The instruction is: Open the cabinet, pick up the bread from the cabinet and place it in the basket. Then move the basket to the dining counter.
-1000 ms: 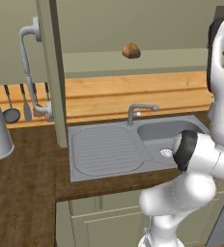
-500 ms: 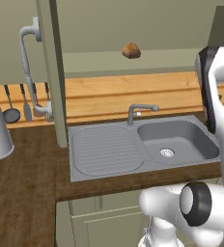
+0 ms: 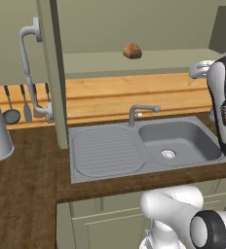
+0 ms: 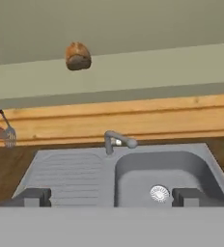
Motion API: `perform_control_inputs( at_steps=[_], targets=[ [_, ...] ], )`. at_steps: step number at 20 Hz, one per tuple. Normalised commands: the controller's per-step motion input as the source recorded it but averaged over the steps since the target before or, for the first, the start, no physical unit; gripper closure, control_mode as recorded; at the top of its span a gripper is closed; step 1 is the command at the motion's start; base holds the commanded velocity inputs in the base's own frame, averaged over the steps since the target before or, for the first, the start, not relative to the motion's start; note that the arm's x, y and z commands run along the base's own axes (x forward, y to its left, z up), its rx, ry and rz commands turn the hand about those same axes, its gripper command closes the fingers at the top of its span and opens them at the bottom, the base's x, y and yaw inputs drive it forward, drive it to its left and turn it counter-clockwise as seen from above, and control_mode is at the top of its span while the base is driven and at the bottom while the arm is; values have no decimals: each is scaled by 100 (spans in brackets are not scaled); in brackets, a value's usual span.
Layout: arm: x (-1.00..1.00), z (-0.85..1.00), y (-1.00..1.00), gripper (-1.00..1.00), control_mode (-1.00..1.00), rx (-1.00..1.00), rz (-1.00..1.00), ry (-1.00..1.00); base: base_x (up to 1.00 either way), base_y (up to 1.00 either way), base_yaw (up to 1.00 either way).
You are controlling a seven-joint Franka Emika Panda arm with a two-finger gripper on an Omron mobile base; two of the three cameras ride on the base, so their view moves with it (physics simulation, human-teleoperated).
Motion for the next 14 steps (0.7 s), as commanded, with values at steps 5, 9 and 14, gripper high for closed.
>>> perform_control_inputs(
  at_steps=[5,9,14],
  targets=[
    [2,57,48,-100,-100,-5,25,-23,0,0,0],
    [52,0,100,-100,-100,-11,-28,3,0,0,0],
    [39,0,68,-100,-100,-2,-25,0,0,0,0]
  ],
)
